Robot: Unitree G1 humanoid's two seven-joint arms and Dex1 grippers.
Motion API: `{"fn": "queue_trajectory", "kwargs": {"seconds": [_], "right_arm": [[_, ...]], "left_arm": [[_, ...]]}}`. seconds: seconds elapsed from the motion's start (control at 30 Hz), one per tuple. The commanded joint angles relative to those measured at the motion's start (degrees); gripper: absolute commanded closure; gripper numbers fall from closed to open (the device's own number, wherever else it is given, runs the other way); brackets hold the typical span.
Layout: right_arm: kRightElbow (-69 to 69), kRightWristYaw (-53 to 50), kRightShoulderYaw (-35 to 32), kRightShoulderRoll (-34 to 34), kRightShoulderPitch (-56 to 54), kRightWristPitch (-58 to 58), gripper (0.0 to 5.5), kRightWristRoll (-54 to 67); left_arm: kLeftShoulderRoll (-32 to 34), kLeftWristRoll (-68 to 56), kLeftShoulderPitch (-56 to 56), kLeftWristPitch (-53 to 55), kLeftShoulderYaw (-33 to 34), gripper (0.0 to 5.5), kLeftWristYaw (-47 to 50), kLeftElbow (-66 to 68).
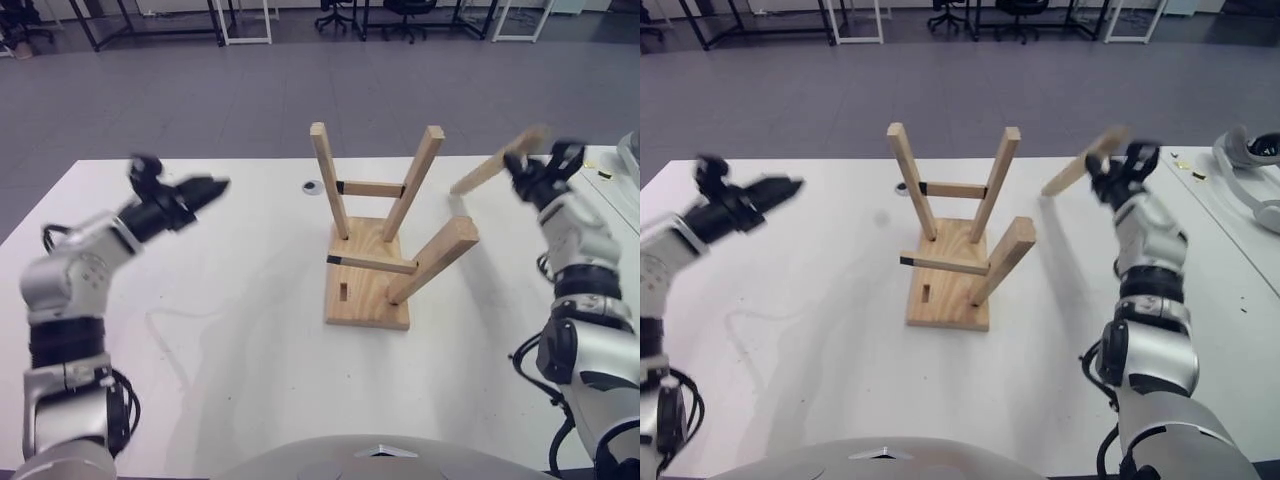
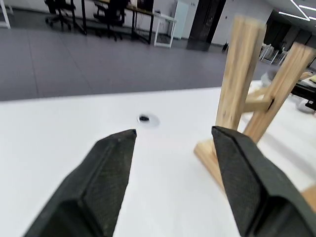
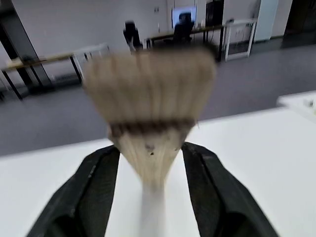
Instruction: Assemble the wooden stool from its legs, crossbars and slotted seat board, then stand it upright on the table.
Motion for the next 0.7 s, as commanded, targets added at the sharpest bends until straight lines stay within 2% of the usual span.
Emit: {"fn": "queue_trajectory", "kwargs": {"seconds": [0.03, 0.1, 0.23, 0.47, 0.6, 0.7], "right_arm": [[-20.9, 1.9, -1.3, 0.9, -8.7, 11.3, 3.46, 12.1], [-27.1, 1.3, 0.2, 2.5, -9.3, 15.9, 3.49, 15.4], [-32.5, -1.8, -0.5, 3.5, -6.3, 20.2, 3.57, 17.5], [-32.7, -1.9, 1.2, 5.3, -10.7, 22.1, 4.78, 18.7], [-28.8, -2.0, -0.1, 3.7, -9.5, 19.9, 5.48, 16.6], [-23.2, -3.3, -1.8, 2.8, -8.5, 16.9, 5.48, 14.2]], "left_arm": [[-0.5, -9.6, -21.3, 5.5, 5.0, 2.69, 2.9, 5.3], [-3.2, -11.7, -25.2, 7.8, 3.4, 2.69, 3.3, 5.4], [-5.8, -12.7, -24.8, 9.9, 2.1, 2.69, 4.6, 3.6], [-16.9, -16.9, -21.8, 13.2, -1.1, 2.69, 13.5, -7.4], [-16.8, -17.8, -17.3, 13.9, -1.8, 2.69, 14.2, -12.3], [-16.1, -17.2, -15.8, 13.2, -1.7, 2.69, 14.1, -12.5]]}}
